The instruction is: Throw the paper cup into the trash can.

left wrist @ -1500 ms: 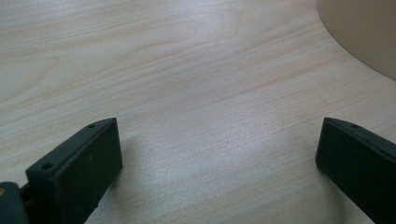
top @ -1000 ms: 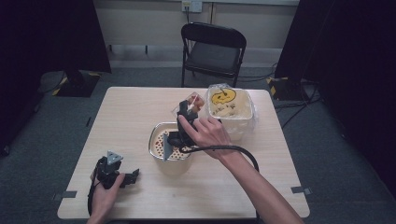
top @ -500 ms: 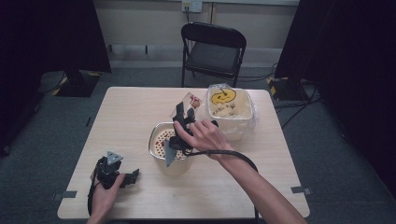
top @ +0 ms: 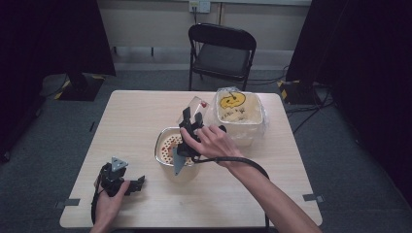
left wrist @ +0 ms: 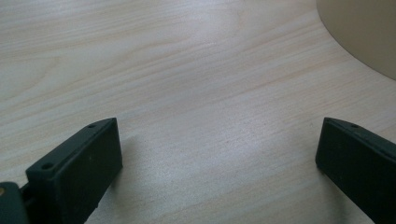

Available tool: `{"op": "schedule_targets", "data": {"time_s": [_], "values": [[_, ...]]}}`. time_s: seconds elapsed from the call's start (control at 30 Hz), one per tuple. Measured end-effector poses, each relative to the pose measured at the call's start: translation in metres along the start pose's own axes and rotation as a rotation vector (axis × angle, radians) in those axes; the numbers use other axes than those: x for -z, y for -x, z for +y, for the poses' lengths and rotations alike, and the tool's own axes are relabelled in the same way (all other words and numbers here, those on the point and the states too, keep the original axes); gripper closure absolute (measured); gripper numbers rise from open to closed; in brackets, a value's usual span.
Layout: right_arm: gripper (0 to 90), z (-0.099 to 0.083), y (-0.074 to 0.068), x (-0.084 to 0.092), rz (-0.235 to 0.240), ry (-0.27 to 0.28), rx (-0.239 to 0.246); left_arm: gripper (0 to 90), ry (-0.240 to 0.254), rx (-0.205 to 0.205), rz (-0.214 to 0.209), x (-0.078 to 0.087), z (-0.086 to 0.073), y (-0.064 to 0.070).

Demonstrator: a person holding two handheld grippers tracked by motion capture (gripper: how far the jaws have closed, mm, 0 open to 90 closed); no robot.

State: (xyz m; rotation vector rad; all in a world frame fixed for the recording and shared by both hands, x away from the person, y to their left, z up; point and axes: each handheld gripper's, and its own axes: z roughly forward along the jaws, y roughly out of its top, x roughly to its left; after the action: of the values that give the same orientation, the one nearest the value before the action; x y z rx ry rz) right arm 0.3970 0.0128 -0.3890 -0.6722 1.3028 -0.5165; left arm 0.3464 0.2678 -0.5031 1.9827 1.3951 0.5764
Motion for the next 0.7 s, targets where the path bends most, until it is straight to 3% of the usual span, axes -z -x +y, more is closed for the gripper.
{"op": "schedule_targets", "data": {"time_s": [0.13, 0.2, 0.27, 0.4, 0.47, 0.7], "values": [[49.0, -0.0014, 0.0030, 0.0014, -0.014, 0.009, -0.045, 0.0, -0.001, -0.001, 0.000, 0.0001, 0.0000, -0.0001], [48.9, -0.0018, 0.0044, 0.0028, -0.013, 0.006, -0.039, 0.0, -0.001, -0.001, 0.000, 0.0001, 0.0000, 0.0000], [49.1, -0.0019, 0.0049, 0.0044, 0.000, 0.020, -0.081, 0.0, -0.001, -0.001, 0.000, 0.0001, 0.0000, -0.0001], [49.2, -0.0026, 0.0045, 0.0051, -0.006, 0.028, -0.115, 0.0, -0.001, -0.001, 0.000, 0.0001, 0.0000, -0.0001], [49.2, -0.0030, 0.0048, 0.0057, 0.017, 0.028, -0.134, 0.0, -0.001, -0.001, 0.000, 0.0001, 0.0000, 0.0000], [49.2, -0.0081, 0.0061, 0.0044, 0.031, 0.028, -0.183, 0.0, -0.001, -0.001, 0.000, 0.0001, 0.0000, -0.0001]]}}
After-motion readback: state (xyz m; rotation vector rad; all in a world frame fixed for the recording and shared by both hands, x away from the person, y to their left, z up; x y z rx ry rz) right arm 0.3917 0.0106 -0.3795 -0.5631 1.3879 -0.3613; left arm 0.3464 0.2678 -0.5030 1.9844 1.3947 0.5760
